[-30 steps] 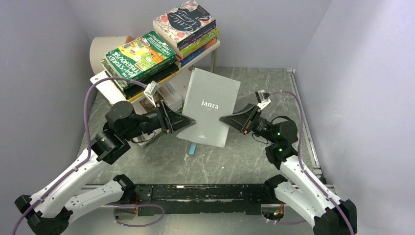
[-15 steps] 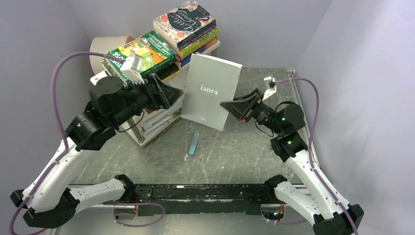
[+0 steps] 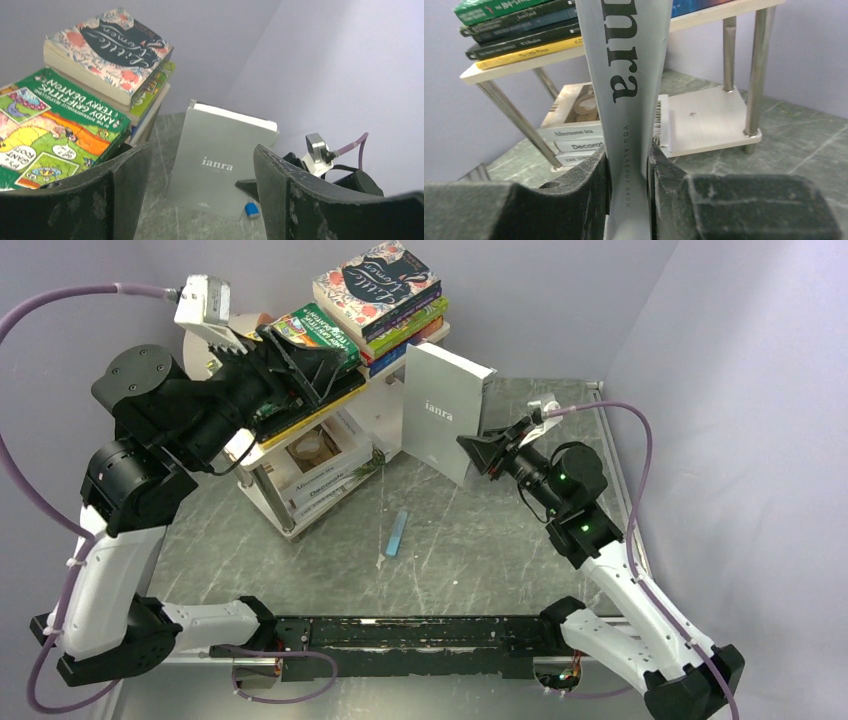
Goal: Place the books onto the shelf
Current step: Pick up the book from the center of the board.
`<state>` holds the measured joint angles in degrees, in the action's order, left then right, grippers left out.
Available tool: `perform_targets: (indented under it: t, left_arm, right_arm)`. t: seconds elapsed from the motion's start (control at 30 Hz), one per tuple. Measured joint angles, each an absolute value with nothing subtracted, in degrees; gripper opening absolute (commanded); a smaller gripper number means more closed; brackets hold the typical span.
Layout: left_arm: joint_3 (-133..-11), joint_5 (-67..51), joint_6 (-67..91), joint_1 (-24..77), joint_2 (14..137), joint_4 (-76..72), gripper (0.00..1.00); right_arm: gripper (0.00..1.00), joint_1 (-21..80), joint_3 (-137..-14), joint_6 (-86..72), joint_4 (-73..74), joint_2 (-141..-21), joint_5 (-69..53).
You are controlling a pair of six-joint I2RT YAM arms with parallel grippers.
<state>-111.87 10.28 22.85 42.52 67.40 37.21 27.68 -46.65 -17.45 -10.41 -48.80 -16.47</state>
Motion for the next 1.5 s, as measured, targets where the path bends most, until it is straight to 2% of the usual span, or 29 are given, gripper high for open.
perform_targets:
  t: [0.2,0.4,0.6,0.8,1.13,1.5]
  left_arm:
    - [-115.22,10.28,20.97,42.52,69.76,35.81,0.82]
    - [-120.18,10.35,19.73,42.52,72.95,34.09,0.83]
    - [-121.58,11.55,19.18,42.52,74.7,31.44,0.84]
    - [-121.25,13.1,18.79,42.52,75.81,31.07,0.85]
    - [-119.61,14.22,18.76,42.52,75.96,31.27,0.87]
    - [-103.2,8.88,29.8,42.52,68.23,41.98,0.91]
  right_arm:
    - [0.25,34.7,-46.94,-9.41,-9.34,-48.97,-7.16]
    - [0.25,46.39,-46.96,0.54,-9.15,-49.65,6.28]
    - [0.25,60.99,-47.03,12.53,-10.22,-55.55,22.35]
    - [0.26,68.95,-45.93,25.47,-15.29,-61.43,36.6]
    - [0.27,73.89,-43.51,43.92,-26.17,-66.57,48.1]
    - [0.27,74.78,-40.53,56.51,-36.56,-67.0,51.03]
